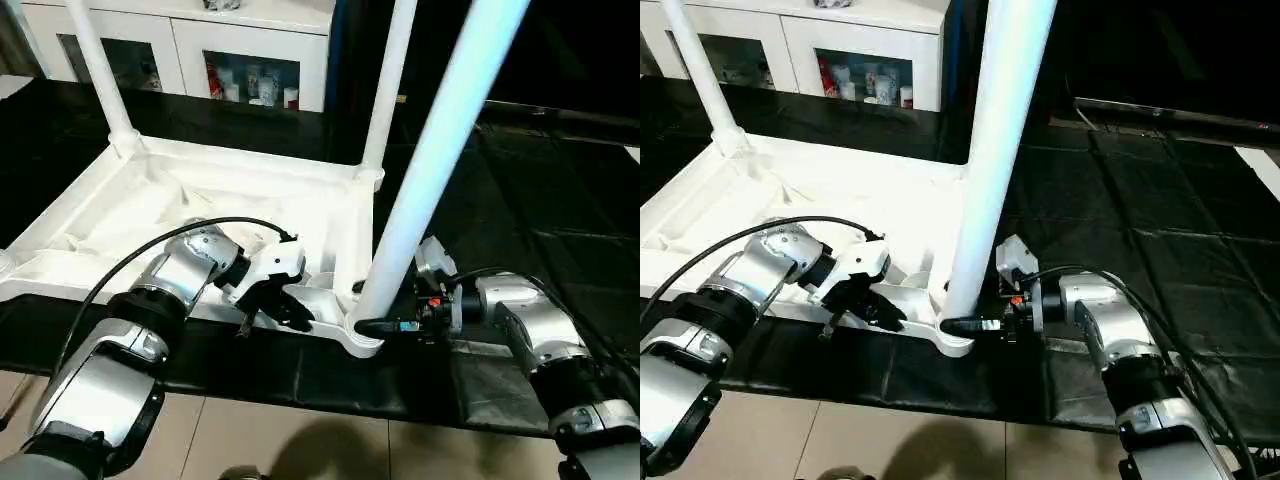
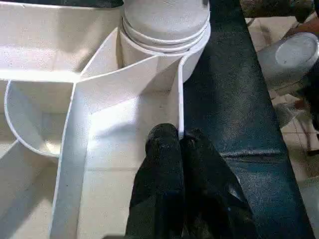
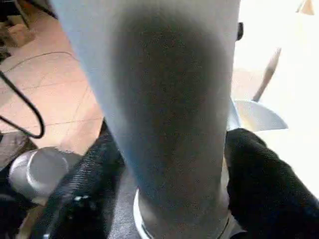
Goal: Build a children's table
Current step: Rotate leg to tighten
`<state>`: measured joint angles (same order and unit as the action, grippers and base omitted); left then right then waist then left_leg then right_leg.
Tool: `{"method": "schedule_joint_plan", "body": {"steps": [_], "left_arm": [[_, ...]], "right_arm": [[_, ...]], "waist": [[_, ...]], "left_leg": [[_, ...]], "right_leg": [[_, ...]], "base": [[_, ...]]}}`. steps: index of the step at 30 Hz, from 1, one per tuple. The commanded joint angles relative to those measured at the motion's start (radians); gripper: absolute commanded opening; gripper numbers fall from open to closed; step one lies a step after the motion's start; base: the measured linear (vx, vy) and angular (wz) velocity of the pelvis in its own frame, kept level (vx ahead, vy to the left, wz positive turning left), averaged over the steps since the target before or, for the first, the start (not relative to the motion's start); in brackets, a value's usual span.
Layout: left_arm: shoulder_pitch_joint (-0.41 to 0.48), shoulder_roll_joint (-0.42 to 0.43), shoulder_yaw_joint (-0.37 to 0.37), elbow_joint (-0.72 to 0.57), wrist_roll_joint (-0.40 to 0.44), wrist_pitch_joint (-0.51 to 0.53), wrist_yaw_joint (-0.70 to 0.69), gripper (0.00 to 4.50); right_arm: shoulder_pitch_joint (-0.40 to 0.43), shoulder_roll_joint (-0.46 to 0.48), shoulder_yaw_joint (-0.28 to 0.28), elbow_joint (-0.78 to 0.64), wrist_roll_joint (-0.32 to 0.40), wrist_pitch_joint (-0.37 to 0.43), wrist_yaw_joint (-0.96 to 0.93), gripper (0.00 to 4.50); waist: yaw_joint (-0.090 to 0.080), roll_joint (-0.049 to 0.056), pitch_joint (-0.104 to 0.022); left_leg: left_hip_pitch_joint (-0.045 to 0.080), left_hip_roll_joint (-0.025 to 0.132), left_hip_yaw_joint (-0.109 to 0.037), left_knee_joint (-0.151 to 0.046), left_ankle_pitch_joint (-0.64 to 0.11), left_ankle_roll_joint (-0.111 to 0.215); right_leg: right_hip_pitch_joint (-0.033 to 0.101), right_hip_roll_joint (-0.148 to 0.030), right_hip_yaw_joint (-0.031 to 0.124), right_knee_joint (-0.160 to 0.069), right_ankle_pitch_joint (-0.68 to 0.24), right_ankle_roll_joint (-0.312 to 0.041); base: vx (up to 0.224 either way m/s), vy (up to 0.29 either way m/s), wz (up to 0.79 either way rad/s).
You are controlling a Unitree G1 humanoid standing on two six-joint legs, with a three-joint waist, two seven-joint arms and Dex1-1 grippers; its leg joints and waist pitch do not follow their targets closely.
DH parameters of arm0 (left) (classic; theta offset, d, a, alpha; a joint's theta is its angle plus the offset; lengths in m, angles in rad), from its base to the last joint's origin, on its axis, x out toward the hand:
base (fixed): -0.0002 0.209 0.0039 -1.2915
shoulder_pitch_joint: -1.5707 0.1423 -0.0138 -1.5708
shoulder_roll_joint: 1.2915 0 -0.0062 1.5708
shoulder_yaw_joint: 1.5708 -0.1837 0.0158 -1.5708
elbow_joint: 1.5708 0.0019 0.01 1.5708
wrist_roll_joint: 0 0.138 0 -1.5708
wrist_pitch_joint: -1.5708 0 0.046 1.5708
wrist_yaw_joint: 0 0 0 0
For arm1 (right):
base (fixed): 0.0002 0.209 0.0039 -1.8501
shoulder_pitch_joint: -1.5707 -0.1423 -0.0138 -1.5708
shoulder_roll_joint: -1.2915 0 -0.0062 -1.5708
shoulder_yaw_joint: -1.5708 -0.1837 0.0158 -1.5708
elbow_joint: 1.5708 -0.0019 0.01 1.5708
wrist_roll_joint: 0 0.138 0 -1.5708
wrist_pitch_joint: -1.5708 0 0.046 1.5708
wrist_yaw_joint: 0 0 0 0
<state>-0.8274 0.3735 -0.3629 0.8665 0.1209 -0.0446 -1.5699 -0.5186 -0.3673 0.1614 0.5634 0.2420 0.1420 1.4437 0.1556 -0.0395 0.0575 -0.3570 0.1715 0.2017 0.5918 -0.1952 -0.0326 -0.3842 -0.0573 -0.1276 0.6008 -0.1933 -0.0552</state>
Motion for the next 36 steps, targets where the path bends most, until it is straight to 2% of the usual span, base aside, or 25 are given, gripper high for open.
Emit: {"method": "schedule_joint_plan", "body": {"steps": [1,2,8,11,16,17,18,19,22,24,25,26,28,30,32,36], "left_arm": [[-0.001,-0.004,-0.022,-0.031,-0.007,-0.006,-0.043,0.0],[0.001,-0.003,-0.022,-0.035,-0.007,-0.004,-0.044,0.0],[0.006,-0.002,-0.02,-0.048,-0.005,0.008,-0.044,0.0],[0.008,-0.007,-0.017,-0.054,-0.011,0.033,-0.037,0.0],[-0.003,-0.038,0.01,-0.035,-0.018,0.092,0.044,0.0],[-0.027,-0.09,0.053,-0.002,-0.029,0.154,0.175,0.0],[-0.027,-0.09,0.053,-0.002,-0.029,0.154,0.175,0.0],[-0.035,-0.112,0.067,0.01,-0.031,0.174,0.228,0.0],[-0.053,-0.153,0.085,0.034,-0.027,0.213,0.327,0.0],[-0.064,-0.174,0.095,0.05,-0.026,0.233,0.38,0.0],[-0.087,-0.217,0.117,0.083,-0.029,0.266,0.478,0.0],[-0.087,-0.217,0.117,0.083,-0.029,0.266,0.478,0.0],[-0.111,-0.263,0.141,0.117,-0.035,0.286,0.589,0.0],[-0.132,-0.305,0.165,0.143,-0.046,0.292,0.69,0.0],[-0.143,-0.327,0.171,0.153,-0.05,0.29,0.728,0.0],[-0.146,-0.334,0.177,0.151,-0.038,0.292,0.736,0.0]], "right_arm": [[-0.024,-0.016,-0.004,0.006,0.006,0.0,0.019,2.8],[-0.026,-0.016,-0.004,0.008,0.006,0.0,0.022,2.74],[-0.031,-0.012,-0.002,0.013,0.011,-0.001,0.029,2.29],[-0.021,-0.008,0.001,0.006,0.012,-0.007,0.025,2.09],[-0.002,0.006,-0.013,-0.021,0.023,0.025,-0.016,2.04],[0.0,0.043,-0.026,-0.019,-0.011,0.055,-0.164,2.03],[0.0,0.043,-0.026,-0.019,-0.011,0.055,-0.164,2.02],[-0.004,0.068,-0.033,-0.014,-0.031,0.074,-0.248,2.02],[-0.017,0.121,-0.047,-0.006,-0.062,0.12,-0.398,2.01],[-0.027,0.149,-0.055,0.0,-0.074,0.147,-0.471,1.99],[-0.054,0.2,-0.075,0.026,-0.1,0.181,-0.62,1.99],[-0.054,0.2,-0.075,0.026,-0.1,0.181,-0.62,1.99],[-0.08,0.252,-0.097,0.056,-0.124,0.197,-0.77,1.98],[-0.095,0.293,-0.115,0.069,-0.128,0.212,-0.868,1.98],[-0.102,0.318,-0.117,0.074,-0.127,0.22,-0.899,1.98],[-0.099,0.334,-0.111,0.051,-0.139,0.219,-0.908,1.98]], "waist": [[-0.005,0.002,-0.069],[-0.005,0.006,-0.069],[-0.006,0.005,-0.069],[-0.006,0.01,-0.07],[-0.007,0.011,-0.07],[-0.008,0.008,-0.068],[-0.009,0.008,-0.068],[-0.009,0.008,-0.067],[-0.028,0.006,-0.066],[-0.041,0.004,-0.064],[-0.047,0.012,-0.065],[-0.052,0.01,-0.065],[-0.058,0.003,-0.065],[-0.063,0.008,-0.066],[-0.063,0.01,-0.069],[-0.061,0.005,-0.07]], "left_leg": [[0.014,0.093,-0.04,-0.063,-0.099,0.062],[0.014,0.093,-0.04,-0.063,-0.101,0.06],[0.014,0.093,-0.039,-0.063,-0.106,0.055],[0.014,0.092,-0.04,-0.062,-0.103,0.055],[0.015,0.094,-0.04,-0.063,-0.108,0.049],[0.017,0.094,-0.041,-0.063,-0.116,0.043],[0.02,0.095,-0.041,-0.063,-0.12,0.036],[0.019,0.093,-0.042,-0.064,-0.128,0.032],[0.012,0.087,-0.047,-0.067,-0.134,0.014],[0.014,0.084,-0.047,-0.067,-0.148,0.016],[0.015,0.083,-0.047,-0.065,-0.145,0.012],[0.014,0.082,-0.048,-0.066,-0.144,0.009],[0.016,0.078,-0.046,-0.064,-0.145,0.012],[0.016,0.081,-0.047,-0.064,-0.129,0.016],[0.016,0.084,-0.047,-0.064,-0.117,0.025],[0.012,0.08,-0.043,-0.061,-0.087,0.058]], "right_leg": [[0.05,-0.136,0.083,-0.073,-0.21,-0.143],[0.05,-0.136,0.083,-0.074,-0.206,-0.145],[0.051,-0.136,0.083,-0.073,-0.2,-0.153],[0.051,-0.135,0.083,-0.073,-0.196,-0.153],[0.052,-0.134,0.083,-0.073,-0.19,-0.159],[0.049,-0.135,0.082,-0.075,-0.208,-0.16],[0.048,-0.135,0.083,-0.077,-0.218,-0.159],[0.049,-0.137,0.082,-0.078,-0.234,-0.159],[0.055,-0.138,0.081,-0.086,-0.297,-0.133],[0.053,-0.136,0.082,-0.09,-0.31,-0.132],[0.052,-0.136,0.083,-0.09,-0.304,-0.137],[0.051,-0.134,0.082,-0.09,-0.3,-0.14],[0.052,-0.135,0.082,-0.094,-0.312,-0.137],[0.05,-0.133,0.084,-0.09,-0.278,-0.146],[0.053,-0.134,0.085,-0.083,-0.219,-0.164],[0.058,-0.134,0.087,-0.075,-0.139,-0.177]], "base": [[0.0,0.0,0.0],[0.0,0.0,0.0],[0.0,0.0,0.0],[0.0,0.0,0.0],[0.0,0.0,0.0],[0.0,0.0,0.0],[0.0,0.0,0.0],[0.0,0.0,0.0],[0.0,0.0,0.0],[0.0,0.0,0.0],[0.0,0.0,0.0],[0.0,0.0,0.0],[0.0,0.0,0.0],[0.0,0.0,0.0],[0.0,0.0,0.0],[0.0,0.0,0.0]]}}
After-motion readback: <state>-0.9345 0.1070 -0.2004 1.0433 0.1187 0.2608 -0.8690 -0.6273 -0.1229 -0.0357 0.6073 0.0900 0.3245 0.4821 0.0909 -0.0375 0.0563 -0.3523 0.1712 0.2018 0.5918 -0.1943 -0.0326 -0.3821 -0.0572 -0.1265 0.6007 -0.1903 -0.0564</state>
